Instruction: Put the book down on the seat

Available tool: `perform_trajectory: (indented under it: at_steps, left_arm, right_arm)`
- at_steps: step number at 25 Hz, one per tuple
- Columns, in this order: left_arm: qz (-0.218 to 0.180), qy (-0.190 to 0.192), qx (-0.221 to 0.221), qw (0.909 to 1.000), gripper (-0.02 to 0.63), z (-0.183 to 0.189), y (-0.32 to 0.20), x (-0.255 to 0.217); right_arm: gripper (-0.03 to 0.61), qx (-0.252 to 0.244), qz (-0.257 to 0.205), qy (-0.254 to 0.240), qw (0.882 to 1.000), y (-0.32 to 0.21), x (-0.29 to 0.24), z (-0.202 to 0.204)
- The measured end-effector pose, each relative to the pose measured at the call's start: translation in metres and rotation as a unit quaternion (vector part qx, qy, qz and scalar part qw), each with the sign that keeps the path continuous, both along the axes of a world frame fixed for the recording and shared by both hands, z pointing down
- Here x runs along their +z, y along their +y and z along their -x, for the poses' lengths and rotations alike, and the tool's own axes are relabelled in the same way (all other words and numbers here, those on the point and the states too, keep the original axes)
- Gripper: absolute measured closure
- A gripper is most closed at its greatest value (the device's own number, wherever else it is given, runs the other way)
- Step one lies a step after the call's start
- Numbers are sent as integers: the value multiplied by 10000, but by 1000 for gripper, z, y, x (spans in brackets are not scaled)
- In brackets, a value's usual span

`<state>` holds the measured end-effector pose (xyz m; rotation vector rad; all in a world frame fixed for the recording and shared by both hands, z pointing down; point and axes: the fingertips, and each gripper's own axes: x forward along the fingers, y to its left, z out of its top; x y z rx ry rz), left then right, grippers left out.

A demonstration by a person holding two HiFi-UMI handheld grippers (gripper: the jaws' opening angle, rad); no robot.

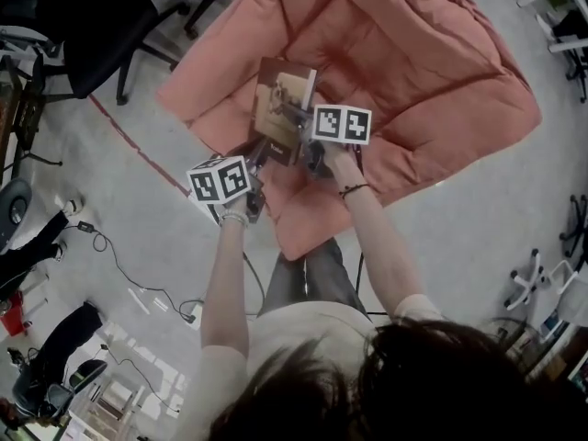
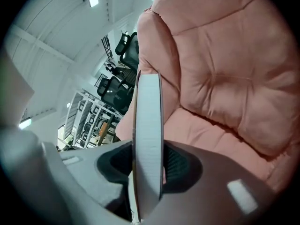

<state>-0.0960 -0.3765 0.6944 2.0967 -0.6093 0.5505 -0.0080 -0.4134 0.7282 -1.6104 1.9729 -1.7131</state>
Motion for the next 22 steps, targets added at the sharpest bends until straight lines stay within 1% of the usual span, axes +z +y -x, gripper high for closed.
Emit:
perform_trajectory:
  at_steps: [4, 7, 11, 16, 20, 22]
  left_arm:
    - [246, -5, -52, 9997, 614, -11, -13, 36]
    - [298, -67, -95, 9995, 614, -12, -16, 51]
    - [342, -105, -145, 9993, 614, -11, -15, 58]
    - [422, -148, -89, 9990, 614, -12, -15, 63]
    - [500, -130, -39, 9987, 614, -15, -14, 68]
    - [481, -199, -16, 9986, 614, -13, -16, 71]
  right_arm:
    - [430, -20, 140, -96, 9999, -16, 37, -6]
    - [430, -51, 207, -137, 9997, -18, 54, -6]
    - [430, -119, 245, -146, 9995, -18, 61, -4]
    - [430, -226, 277, -102, 9993, -20, 67, -2]
    - [430, -217, 345, -99, 9991, -20, 75, -3]
    - [430, -186, 382, -129, 9990, -19, 78, -3]
